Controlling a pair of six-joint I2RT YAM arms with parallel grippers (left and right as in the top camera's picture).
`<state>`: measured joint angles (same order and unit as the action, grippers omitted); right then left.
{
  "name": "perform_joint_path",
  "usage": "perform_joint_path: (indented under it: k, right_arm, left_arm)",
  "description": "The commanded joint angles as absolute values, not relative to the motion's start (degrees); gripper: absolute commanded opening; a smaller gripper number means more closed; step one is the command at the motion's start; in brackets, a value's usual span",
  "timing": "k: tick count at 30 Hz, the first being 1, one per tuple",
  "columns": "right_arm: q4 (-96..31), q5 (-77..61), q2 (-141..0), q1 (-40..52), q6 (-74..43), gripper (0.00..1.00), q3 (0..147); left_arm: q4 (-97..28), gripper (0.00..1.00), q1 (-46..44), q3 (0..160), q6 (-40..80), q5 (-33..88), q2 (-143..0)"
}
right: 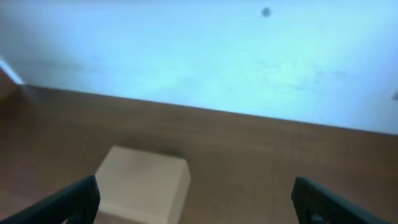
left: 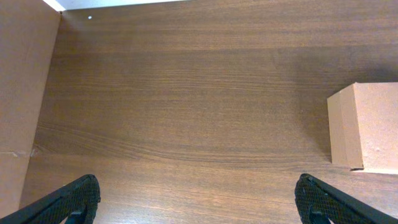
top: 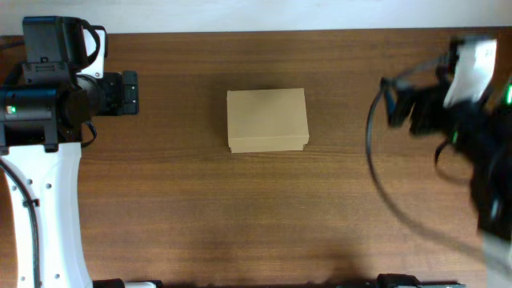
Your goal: Pack container
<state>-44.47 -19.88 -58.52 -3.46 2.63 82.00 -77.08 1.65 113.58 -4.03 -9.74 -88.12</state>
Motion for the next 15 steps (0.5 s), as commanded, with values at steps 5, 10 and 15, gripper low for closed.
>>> perform_joint_path:
  k: [5,10,15]
  right_arm:
    - [-37.1,-20.56,-38.85,-1.1,2.59,0.99,58.11]
    - [-28.38,-19.92,-22.63,-1.13,2.59,0.99,41.89]
    - [-18.79,-19.94,-8.8,-1.13,2.59,0.99,27.09]
  left_arm:
    - [-77.12,1.0,1.72,113.38,-3.9,-10.15,-88.42]
    - [-77.12,1.0,1.72,113.38,-3.9,-10.15,-88.42]
    - [-77.12,1.0,1.72,113.38,-3.9,-10.15,-88.42]
